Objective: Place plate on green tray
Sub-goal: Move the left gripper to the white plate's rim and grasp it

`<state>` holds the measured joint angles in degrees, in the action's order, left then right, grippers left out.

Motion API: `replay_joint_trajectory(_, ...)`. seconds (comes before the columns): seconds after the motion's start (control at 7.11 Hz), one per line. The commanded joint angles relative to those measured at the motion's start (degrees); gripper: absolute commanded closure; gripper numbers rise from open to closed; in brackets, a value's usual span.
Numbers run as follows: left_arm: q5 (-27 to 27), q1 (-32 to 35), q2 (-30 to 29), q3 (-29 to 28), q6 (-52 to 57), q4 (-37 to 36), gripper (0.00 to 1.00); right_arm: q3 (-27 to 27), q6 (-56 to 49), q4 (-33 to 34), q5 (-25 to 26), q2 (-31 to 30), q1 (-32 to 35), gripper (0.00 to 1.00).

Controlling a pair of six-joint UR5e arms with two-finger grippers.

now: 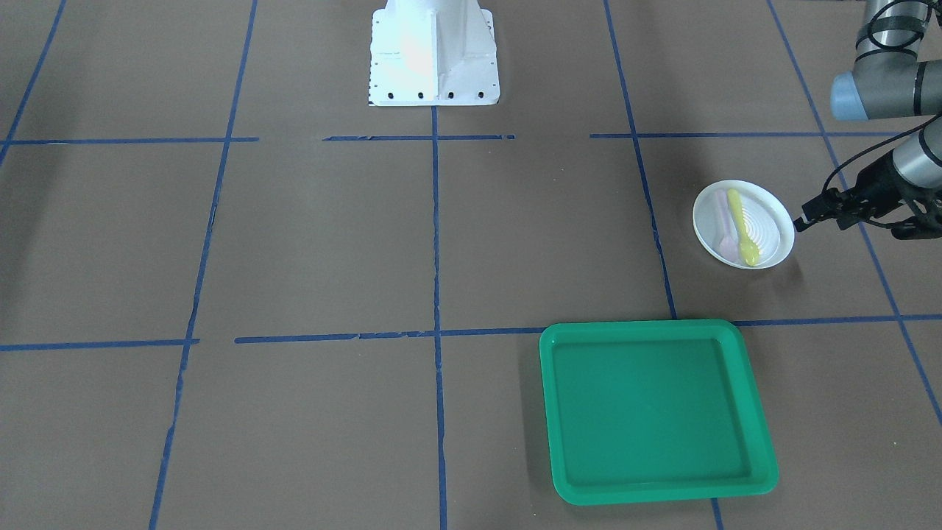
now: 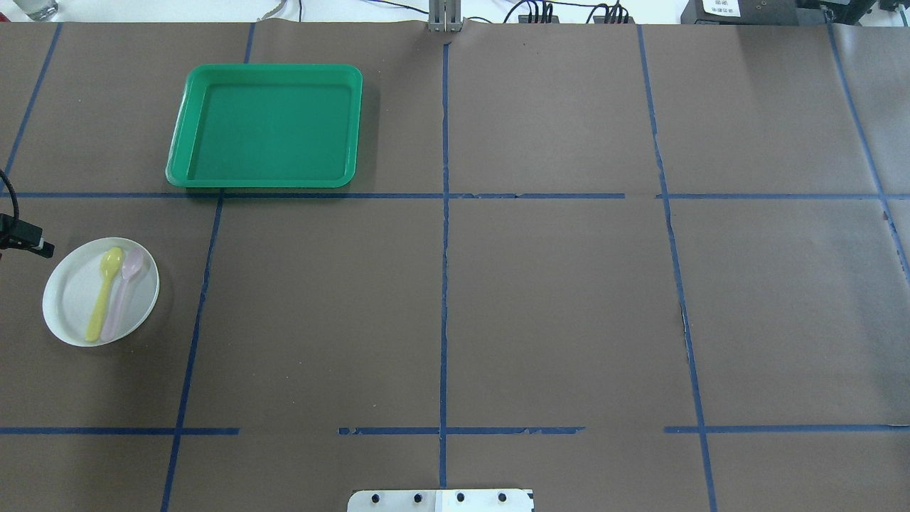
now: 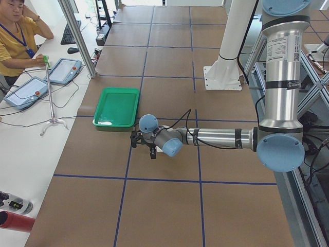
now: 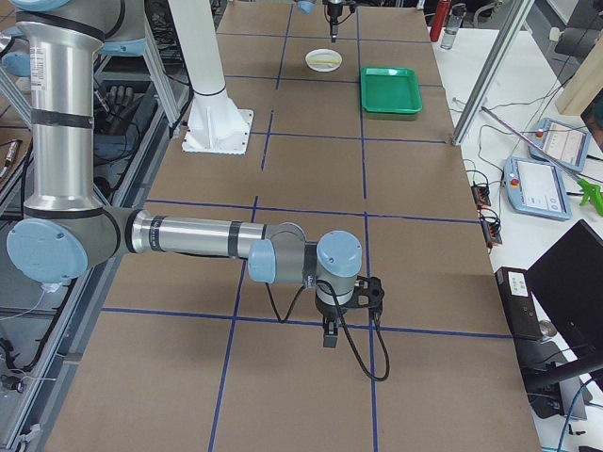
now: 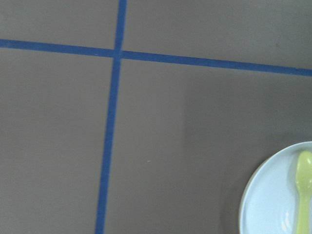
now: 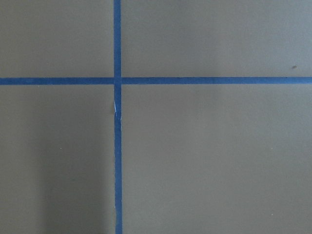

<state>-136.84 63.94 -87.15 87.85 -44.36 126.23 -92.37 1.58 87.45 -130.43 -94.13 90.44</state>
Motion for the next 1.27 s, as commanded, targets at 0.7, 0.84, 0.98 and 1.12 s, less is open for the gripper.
replay_joint_trajectory(0.7, 1.9, -5.0, 0.2, -6.0, -0.6, 8.9, 1.0, 0.0, 0.0, 0.0, 0.0, 0.0, 0.0, 0.0)
replay_joint_trajectory(0.84, 1.9, -5.0, 0.6, -5.2, -0.6, 8.9, 1.0, 0.0, 0.0, 0.0, 0.0, 0.0, 0.0, 0.0)
replay_joint_trajectory(0.98, 1.9, -5.0, 0.7, -4.9, -0.7, 8.9, 1.0, 0.0, 0.0, 0.0, 0.0, 0.0, 0.0, 0.0)
replay_joint_trajectory(1.12, 1.9, -4.6, 0.8, -2.7, -0.7, 8.9, 1.0, 0.0, 0.0, 0.0, 0.0, 0.0, 0.0, 0.0)
